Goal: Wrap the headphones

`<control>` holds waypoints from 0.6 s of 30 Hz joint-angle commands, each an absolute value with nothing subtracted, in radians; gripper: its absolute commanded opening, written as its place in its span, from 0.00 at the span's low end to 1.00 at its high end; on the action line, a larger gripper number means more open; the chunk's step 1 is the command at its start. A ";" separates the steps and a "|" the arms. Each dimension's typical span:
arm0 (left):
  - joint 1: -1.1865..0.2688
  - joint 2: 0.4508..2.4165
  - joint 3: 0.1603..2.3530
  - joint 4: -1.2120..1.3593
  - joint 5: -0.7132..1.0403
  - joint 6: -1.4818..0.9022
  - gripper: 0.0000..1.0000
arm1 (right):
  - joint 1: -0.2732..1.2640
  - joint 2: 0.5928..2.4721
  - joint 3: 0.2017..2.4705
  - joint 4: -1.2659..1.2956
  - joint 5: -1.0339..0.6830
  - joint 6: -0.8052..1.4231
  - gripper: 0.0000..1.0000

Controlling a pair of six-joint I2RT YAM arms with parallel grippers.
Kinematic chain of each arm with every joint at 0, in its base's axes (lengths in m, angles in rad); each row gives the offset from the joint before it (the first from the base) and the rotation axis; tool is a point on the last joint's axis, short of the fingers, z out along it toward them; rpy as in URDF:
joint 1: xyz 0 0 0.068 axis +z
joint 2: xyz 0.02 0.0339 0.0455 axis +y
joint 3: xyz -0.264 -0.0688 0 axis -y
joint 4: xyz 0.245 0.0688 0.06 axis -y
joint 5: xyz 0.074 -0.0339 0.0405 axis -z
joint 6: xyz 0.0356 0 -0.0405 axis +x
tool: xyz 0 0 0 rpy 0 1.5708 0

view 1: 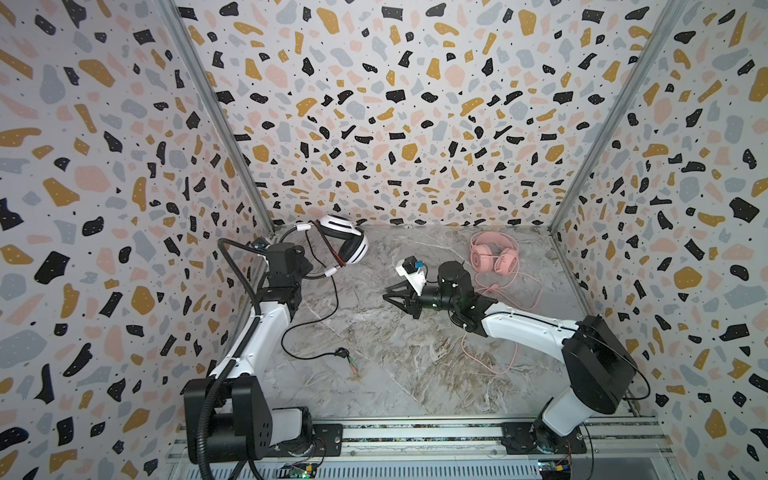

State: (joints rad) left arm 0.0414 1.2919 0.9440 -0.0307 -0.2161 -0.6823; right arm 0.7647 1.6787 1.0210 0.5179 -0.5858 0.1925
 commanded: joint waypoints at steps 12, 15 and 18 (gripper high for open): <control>-0.086 1.226 1.302 -0.135 -0.157 -0.686 0.00 | 0.783 2.037 1.134 0.798 -0.737 0.569 0.89; -0.132 1.233 1.364 -0.173 -0.152 -0.702 0.00 | 0.798 2.049 1.117 0.863 -0.721 0.631 0.95; -0.185 1.244 1.434 -0.217 -0.155 -0.716 0.00 | 0.804 2.054 1.105 0.925 -0.708 0.690 0.98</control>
State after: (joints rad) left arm -0.1562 1.2442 1.3602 -0.2405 -0.1699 -0.6724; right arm 0.7963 2.0579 1.0969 0.8173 -0.7033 0.6010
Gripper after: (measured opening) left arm 0.069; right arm 0.973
